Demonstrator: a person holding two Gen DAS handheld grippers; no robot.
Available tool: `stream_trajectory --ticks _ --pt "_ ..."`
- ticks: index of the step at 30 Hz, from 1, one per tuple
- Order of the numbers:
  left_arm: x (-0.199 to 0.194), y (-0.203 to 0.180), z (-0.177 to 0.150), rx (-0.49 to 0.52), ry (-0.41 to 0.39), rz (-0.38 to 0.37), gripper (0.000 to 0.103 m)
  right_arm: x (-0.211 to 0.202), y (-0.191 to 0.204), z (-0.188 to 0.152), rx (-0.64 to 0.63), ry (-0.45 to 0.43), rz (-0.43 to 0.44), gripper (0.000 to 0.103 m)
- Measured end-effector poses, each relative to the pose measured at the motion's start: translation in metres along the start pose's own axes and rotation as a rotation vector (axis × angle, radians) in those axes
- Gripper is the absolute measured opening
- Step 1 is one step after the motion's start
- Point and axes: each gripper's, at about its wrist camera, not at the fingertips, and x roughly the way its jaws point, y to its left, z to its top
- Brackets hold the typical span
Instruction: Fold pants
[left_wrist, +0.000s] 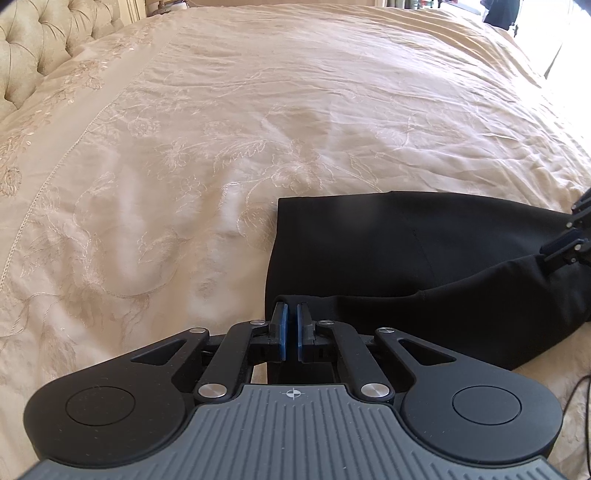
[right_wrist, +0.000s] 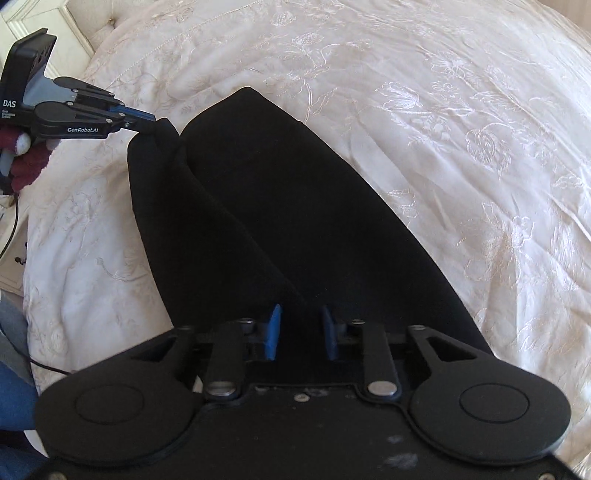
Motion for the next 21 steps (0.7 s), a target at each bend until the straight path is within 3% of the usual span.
stream_trajectory --ticks 6,13,17,21 --pt "-0.016 -0.002 0.004 -0.013 -0.045 0.017 0.004 -0.028 0.011 -0.016 0.087 -0.103 -0.019 0.003" --pt "-0.043 0.005 0.050 -0.065 -0.196 0.000 0.000 -0.063 0.013 -0.015 0.165 -0.240 -0.161 0.002" --pt "-0.022 0.002 0.086 -0.041 -0.221 0.034 0.000 -0.056 -0.009 0.002 0.165 -0.246 -0.258 0.002" --pt "-0.004 -0.011 0.099 -0.003 -0.178 0.021 0.000 -0.022 -0.030 0.015 0.156 -0.194 -0.304 0.002"
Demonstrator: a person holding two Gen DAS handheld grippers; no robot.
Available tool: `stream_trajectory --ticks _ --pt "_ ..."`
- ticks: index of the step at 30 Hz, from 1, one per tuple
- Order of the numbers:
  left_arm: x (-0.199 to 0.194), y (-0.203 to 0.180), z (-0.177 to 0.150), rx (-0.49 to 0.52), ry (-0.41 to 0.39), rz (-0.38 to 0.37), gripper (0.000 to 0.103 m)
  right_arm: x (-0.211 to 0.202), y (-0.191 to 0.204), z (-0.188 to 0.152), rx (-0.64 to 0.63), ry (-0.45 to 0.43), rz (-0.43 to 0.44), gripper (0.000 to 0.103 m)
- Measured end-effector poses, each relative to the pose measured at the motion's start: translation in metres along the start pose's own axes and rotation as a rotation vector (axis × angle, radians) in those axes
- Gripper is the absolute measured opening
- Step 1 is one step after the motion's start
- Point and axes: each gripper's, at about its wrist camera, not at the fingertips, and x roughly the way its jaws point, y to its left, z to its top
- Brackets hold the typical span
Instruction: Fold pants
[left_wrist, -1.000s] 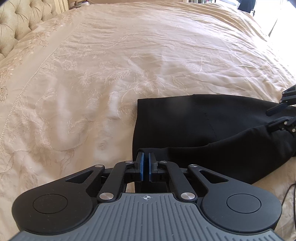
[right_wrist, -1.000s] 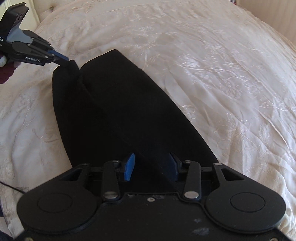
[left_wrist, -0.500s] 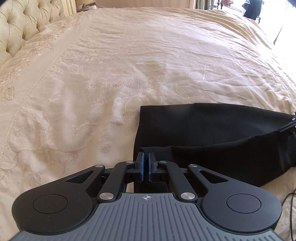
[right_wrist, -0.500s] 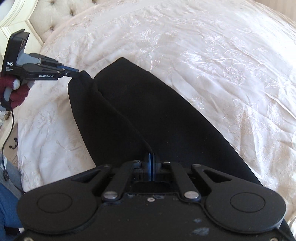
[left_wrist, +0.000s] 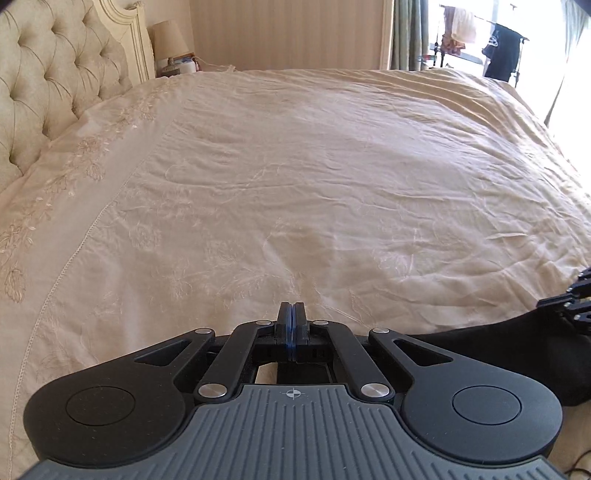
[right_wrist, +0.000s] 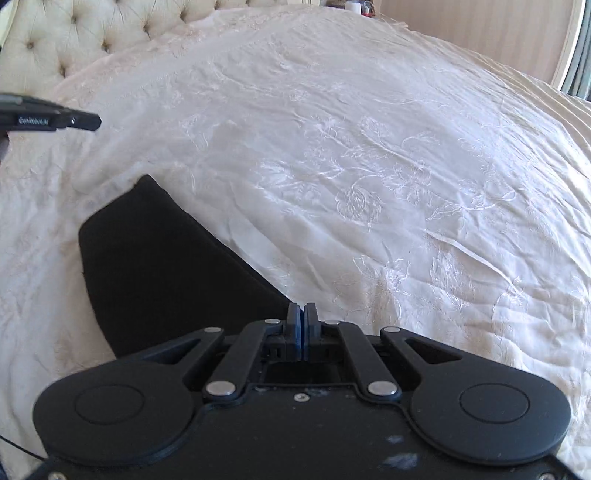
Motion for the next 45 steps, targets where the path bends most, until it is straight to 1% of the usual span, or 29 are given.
stream_trajectory --ticks 3,5,9,11,12,14,16,18,19,21,23,25,28,31,34,36,38,41,43,45 --pt "0.003 -0.014 -0.007 0.028 0.036 -0.025 0.001 0.028 0.001 -0.002 -0.017 0.040 -0.017 0.002" --pt "0.002 -0.023 -0.018 0.039 0.064 -0.046 0.001 0.042 0.001 -0.005 -0.016 0.062 -0.023 0.002" --pt "-0.003 -0.043 -0.041 0.052 0.125 -0.093 0.001 0.061 0.006 -0.013 -0.038 0.089 -0.046 0.002" --pt "-0.004 -0.053 -0.052 0.060 0.159 -0.128 0.001 0.068 0.006 -0.017 -0.023 0.095 -0.052 0.002" --pt "-0.004 -0.058 -0.056 0.081 0.169 -0.136 0.001 0.070 0.005 -0.017 -0.011 0.096 -0.053 0.003" --pt "-0.003 -0.069 -0.063 0.150 0.173 -0.117 0.001 0.068 0.003 -0.017 0.017 0.084 -0.053 0.004" --pt "0.003 -0.076 -0.068 0.196 0.175 -0.093 0.001 0.057 -0.001 -0.016 0.060 0.054 -0.059 0.012" --pt "0.016 -0.077 -0.070 0.200 0.202 -0.082 0.001 0.038 -0.007 -0.014 0.115 0.003 -0.071 0.014" --pt "0.023 -0.075 -0.071 0.194 0.223 -0.078 0.001 0.026 -0.010 -0.014 0.149 -0.025 -0.082 0.015" --pt "0.045 -0.071 -0.074 0.183 0.295 -0.047 0.001 -0.002 -0.018 -0.016 0.229 -0.082 -0.107 0.017" --pt "0.063 -0.067 -0.078 0.174 0.350 -0.028 0.001 -0.036 -0.022 -0.025 0.304 -0.137 -0.137 0.018" --pt "0.069 -0.068 -0.078 0.179 0.368 -0.012 0.001 -0.065 -0.020 -0.038 0.352 -0.162 -0.167 0.020" --pt "0.057 -0.075 -0.072 0.181 0.333 0.000 0.001 -0.093 -0.010 -0.067 0.424 -0.156 -0.191 0.023" --pt "0.032 -0.087 -0.070 0.200 0.266 -0.018 0.001 -0.104 0.013 -0.099 0.484 -0.120 -0.195 0.024" --pt "0.003 -0.105 -0.076 0.241 0.209 -0.081 0.001 -0.093 0.039 -0.128 0.546 -0.054 -0.158 0.024" --pt "-0.010 -0.116 -0.082 0.276 0.196 -0.131 0.001 -0.077 0.058 -0.141 0.568 -0.017 -0.123 0.025" --pt "-0.015 -0.132 -0.089 0.326 0.207 -0.186 0.001 -0.059 0.074 -0.147 0.547 0.012 -0.103 0.025" --pt "-0.019 -0.151 -0.102 0.400 0.223 -0.225 0.001 -0.032 0.082 -0.146 0.522 0.028 -0.097 0.024" --pt "-0.018 -0.158 -0.109 0.418 0.248 -0.259 0.001 -0.023 0.074 -0.138 0.527 0.023 -0.123 0.024" --pt "-0.014 -0.165 -0.113 0.423 0.280 -0.297 0.001 -0.026 0.065 -0.129 0.540 -0.005 -0.166 0.024"
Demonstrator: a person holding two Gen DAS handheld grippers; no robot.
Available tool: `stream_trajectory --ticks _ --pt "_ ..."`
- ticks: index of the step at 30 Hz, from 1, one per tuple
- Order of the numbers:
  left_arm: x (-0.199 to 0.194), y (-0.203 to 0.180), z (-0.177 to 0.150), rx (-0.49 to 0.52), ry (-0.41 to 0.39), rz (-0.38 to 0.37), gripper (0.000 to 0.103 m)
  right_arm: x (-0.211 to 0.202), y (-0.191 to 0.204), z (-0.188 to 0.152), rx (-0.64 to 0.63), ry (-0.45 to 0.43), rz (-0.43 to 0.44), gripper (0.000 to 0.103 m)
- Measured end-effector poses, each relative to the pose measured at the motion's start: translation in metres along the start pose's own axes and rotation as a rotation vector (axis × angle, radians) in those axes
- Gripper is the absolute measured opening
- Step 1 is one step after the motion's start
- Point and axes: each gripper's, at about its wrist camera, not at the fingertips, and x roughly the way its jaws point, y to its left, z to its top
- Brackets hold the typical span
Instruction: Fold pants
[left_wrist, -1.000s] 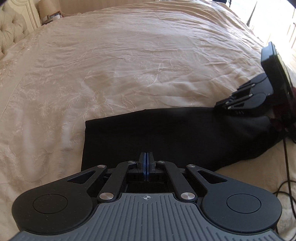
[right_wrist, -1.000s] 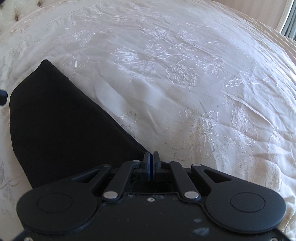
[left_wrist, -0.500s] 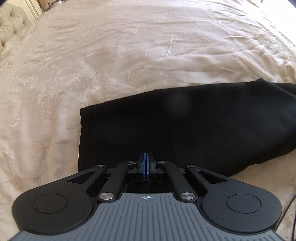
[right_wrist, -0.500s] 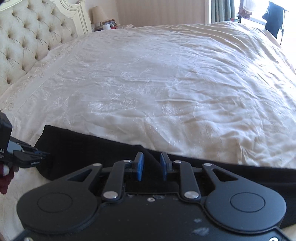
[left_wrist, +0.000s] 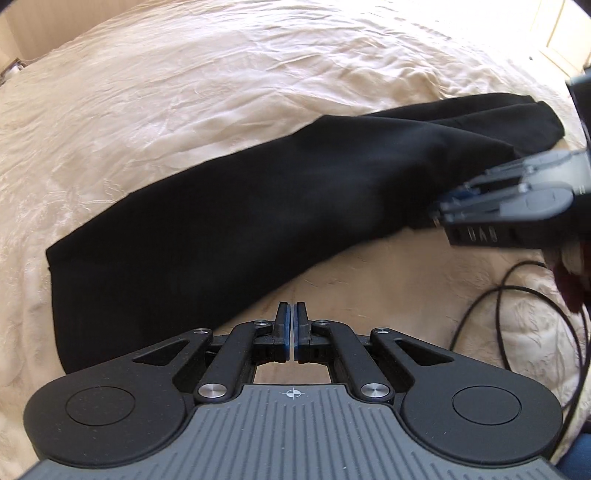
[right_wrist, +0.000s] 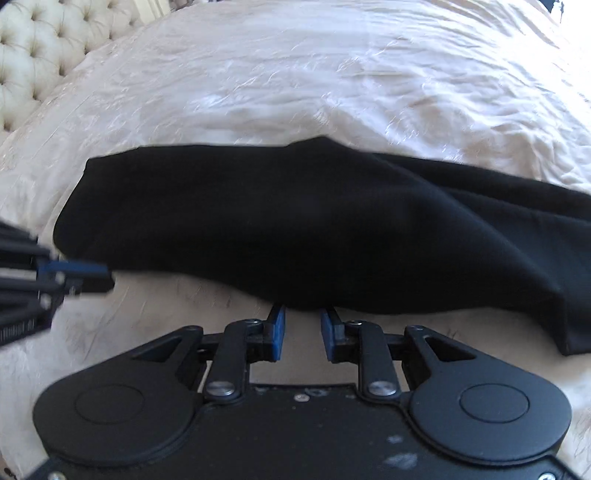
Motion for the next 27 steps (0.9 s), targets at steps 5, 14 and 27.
stream_trajectory --ticks 5,14,27 --pt "0.027 -0.009 0.008 0.032 0.040 -0.018 0.001 -0.037 -0.022 0.044 0.045 -0.158 0.024 0.024" --pt "0.017 0.017 0.054 0.030 -0.042 0.020 0.002 -0.056 -0.026 0.042 0.051 -0.117 0.095 0.029" --pt "0.030 0.041 0.073 0.026 -0.018 0.104 0.002 0.010 -0.014 -0.015 0.194 -0.008 0.126 0.039"
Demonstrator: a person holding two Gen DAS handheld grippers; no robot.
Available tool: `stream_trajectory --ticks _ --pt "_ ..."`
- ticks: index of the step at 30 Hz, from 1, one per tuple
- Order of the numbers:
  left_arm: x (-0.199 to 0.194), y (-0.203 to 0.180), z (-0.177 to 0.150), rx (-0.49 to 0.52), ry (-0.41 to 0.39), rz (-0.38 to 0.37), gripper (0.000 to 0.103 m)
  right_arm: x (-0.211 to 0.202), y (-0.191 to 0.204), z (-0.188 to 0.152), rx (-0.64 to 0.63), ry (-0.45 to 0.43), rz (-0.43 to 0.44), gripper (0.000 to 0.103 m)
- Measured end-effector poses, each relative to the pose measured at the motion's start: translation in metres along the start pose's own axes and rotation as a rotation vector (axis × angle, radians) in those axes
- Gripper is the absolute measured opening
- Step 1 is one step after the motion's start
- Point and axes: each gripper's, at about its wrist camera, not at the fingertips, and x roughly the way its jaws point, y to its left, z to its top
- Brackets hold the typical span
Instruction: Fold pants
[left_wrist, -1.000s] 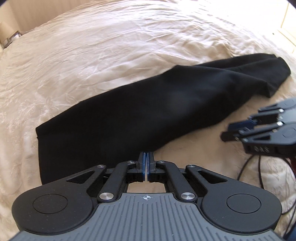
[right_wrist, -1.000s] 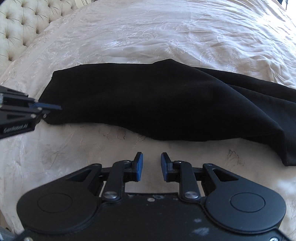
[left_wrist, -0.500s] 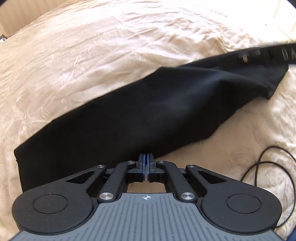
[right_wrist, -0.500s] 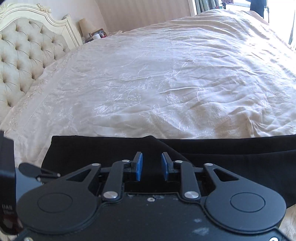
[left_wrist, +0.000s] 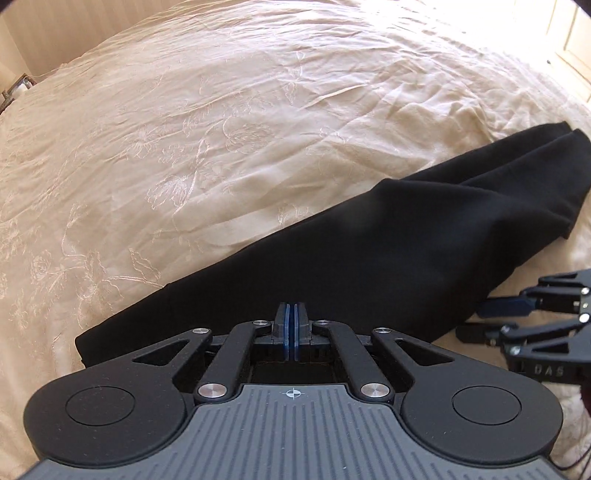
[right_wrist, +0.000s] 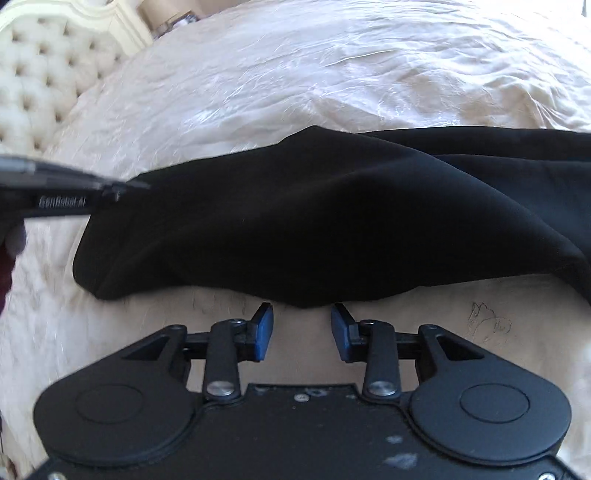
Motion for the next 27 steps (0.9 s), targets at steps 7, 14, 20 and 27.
stream_trajectory --ticks 7,14,20,27 --pt "0.051 0.023 -0.011 -0.098 0.128 0.046 0.002 0.006 -0.010 0.011 0.099 -0.047 0.081 0.025" --pt "0.057 0.033 -0.009 -0.098 0.142 0.032 0.002 -0.054 0.015 0.038 0.007 -0.110 0.202 0.003" --pt "0.059 0.031 -0.009 -0.093 0.149 0.027 0.002 -0.046 0.015 0.021 -0.086 0.002 0.066 0.014" --pt "0.056 0.037 -0.001 -0.070 0.163 -0.010 0.002 -0.033 0.029 -0.003 -0.237 0.009 0.010 0.036"
